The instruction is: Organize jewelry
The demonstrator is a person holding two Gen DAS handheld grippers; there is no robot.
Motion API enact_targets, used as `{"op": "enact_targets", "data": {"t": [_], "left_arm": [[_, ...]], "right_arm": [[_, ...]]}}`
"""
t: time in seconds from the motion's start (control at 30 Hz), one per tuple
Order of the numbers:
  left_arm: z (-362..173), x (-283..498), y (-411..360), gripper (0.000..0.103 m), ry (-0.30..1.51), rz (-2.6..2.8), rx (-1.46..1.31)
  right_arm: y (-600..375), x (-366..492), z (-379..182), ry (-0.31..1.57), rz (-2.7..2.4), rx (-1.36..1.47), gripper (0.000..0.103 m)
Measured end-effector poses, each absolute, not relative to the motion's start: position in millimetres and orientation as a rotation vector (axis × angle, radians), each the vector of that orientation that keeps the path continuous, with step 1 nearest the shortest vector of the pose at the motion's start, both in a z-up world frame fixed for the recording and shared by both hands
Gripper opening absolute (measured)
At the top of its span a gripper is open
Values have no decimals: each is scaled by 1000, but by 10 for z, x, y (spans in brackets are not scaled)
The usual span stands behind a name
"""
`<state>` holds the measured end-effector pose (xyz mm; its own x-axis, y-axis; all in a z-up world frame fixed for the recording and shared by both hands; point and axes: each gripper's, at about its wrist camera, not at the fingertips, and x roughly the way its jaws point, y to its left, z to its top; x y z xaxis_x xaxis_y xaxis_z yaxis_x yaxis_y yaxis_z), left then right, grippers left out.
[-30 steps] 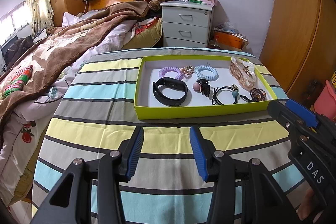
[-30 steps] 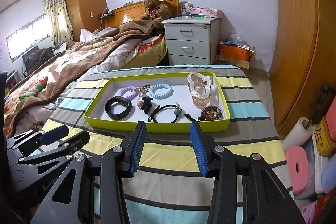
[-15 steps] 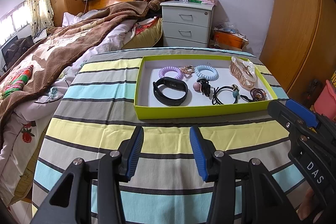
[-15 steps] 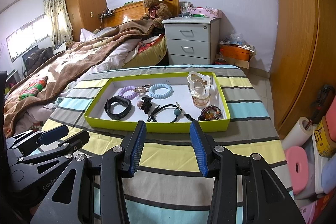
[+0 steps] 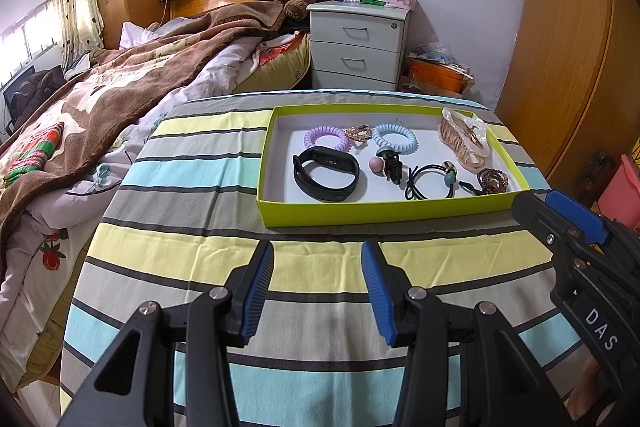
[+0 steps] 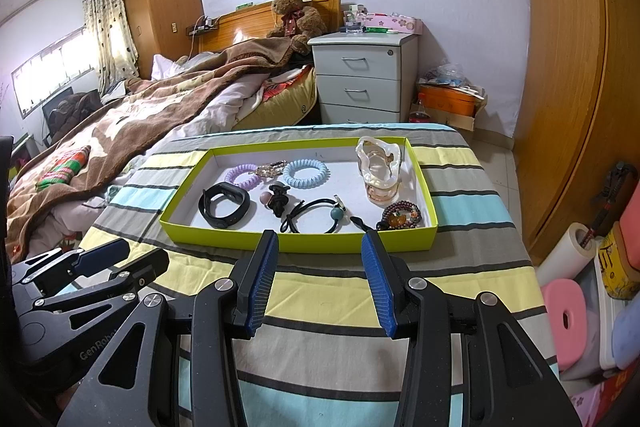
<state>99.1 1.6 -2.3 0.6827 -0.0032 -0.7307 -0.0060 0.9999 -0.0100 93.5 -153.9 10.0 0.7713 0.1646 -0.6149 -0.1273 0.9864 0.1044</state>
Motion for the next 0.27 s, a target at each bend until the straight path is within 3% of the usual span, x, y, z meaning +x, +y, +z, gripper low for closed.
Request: {"op": "enact_targets", "data": {"t": [0.27], "left_arm": [[-29, 994, 16, 47, 821, 2, -12]], "right_arm": [[-1543, 935, 95, 671, 158, 58, 44]]}}
